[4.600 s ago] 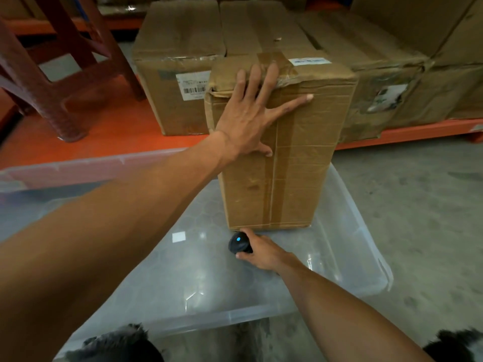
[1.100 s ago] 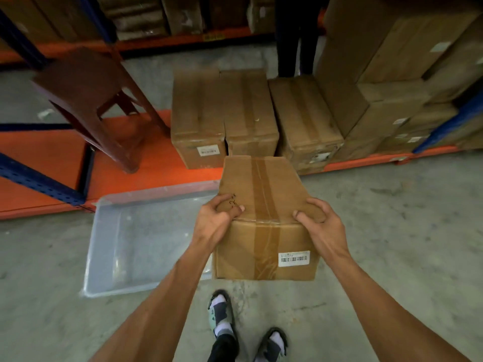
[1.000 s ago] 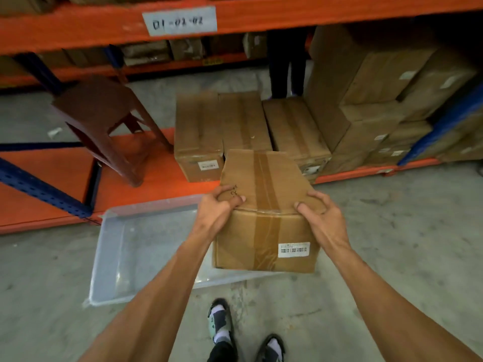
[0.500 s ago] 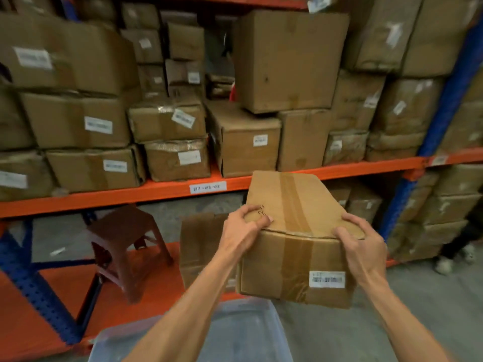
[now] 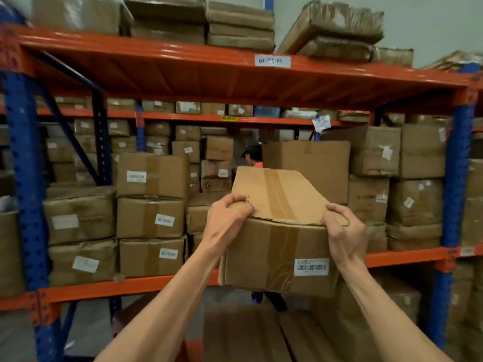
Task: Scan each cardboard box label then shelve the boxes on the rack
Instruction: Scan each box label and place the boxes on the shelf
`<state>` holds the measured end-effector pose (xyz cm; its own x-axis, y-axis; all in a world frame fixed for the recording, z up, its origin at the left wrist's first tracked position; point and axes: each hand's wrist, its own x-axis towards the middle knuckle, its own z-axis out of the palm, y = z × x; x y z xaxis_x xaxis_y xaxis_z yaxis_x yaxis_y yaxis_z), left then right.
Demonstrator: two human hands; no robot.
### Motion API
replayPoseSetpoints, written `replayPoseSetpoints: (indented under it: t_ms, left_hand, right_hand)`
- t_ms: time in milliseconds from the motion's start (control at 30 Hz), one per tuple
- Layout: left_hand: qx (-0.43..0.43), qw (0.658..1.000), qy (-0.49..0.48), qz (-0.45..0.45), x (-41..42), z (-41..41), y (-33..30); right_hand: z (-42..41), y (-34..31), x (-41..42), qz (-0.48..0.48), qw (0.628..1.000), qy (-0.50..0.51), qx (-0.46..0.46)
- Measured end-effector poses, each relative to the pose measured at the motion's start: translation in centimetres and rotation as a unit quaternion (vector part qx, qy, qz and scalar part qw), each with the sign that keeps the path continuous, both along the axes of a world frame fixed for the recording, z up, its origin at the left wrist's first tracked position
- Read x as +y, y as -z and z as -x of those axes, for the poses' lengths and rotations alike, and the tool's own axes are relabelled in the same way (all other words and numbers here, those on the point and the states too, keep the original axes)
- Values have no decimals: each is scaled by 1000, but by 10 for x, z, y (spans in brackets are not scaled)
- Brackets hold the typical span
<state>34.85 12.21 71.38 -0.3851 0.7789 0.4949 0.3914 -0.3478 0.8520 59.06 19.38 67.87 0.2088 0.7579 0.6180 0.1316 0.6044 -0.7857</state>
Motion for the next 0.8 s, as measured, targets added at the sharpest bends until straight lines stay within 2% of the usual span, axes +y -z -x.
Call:
replayPoseSetpoints:
  t_ms: [133, 333, 600, 733, 800]
  left_hand:
    - [12, 998, -42, -34, 23, 41, -35]
    - [8, 992, -106, -68, 88, 106, -45]
    - [-16, 985, -167, -48, 196, 189, -72]
    - [-5, 977, -209, -47, 239, 221, -54]
    - [45, 957, -263, -111, 253, 230, -37]
  right_hand:
    - [51, -37, 43, -32, 999, -27, 7]
    - [131, -57, 143, -56, 993, -100, -1]
    - [235, -75, 276, -32, 989, -146, -18]
    - [266, -67, 316, -49, 985, -162, -31]
    - [276, -57, 322, -84, 984, -147, -59]
